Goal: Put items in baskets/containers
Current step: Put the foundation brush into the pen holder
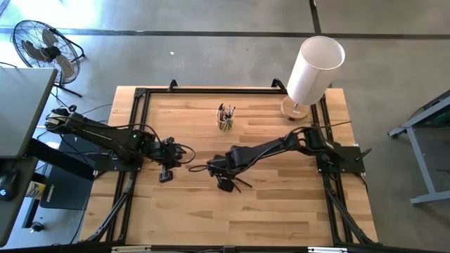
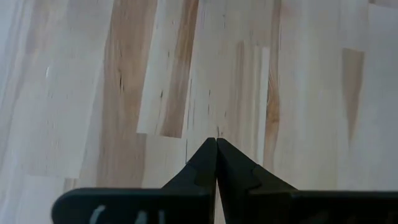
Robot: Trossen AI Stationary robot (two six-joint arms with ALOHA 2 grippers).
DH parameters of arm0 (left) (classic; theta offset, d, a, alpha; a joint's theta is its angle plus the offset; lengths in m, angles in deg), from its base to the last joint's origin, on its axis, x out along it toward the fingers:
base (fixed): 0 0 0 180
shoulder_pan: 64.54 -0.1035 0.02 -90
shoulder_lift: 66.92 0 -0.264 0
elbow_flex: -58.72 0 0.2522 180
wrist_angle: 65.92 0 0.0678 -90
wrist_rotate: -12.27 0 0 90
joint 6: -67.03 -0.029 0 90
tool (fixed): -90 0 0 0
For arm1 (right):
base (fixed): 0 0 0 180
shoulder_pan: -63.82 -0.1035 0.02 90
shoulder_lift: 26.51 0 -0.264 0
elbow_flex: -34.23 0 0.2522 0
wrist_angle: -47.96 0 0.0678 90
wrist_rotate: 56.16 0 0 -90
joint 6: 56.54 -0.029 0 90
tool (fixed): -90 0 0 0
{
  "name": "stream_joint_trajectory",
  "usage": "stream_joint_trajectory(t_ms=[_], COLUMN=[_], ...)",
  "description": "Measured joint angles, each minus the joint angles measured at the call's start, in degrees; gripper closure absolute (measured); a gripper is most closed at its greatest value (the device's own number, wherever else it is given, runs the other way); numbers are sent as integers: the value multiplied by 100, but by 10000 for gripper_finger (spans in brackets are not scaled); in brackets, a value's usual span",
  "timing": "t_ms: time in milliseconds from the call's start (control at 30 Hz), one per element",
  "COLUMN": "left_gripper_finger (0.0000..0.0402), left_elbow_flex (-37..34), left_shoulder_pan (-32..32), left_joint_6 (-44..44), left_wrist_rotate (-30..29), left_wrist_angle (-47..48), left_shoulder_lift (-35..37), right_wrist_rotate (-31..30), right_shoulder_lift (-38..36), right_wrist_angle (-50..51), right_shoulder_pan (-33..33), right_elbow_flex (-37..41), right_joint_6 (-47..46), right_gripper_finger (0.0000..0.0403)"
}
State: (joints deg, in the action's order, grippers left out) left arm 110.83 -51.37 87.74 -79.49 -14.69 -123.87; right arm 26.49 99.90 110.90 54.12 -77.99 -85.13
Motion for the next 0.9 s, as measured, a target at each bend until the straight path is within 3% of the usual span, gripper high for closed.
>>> stream_joint_trajectory(t_ms=[267, 900], left_gripper_finger=[401, 401], left_elbow_flex=[0, 8], left_shoulder_pan=[0, -2], left_joint_6=[-153, -310], left_wrist_rotate=[2, 11], left_wrist_angle=[12, 75], left_shoulder_lift=[0, -4], right_wrist_rotate=[362, 606], right_shoulder_lift=[0, 255], right_wrist_angle=[-64, -207], right_shoulder_pan=[166, 157], right_elbow_flex=[0, -8], right_joint_6=[-141, -212], right_gripper_finger=[347, 344])
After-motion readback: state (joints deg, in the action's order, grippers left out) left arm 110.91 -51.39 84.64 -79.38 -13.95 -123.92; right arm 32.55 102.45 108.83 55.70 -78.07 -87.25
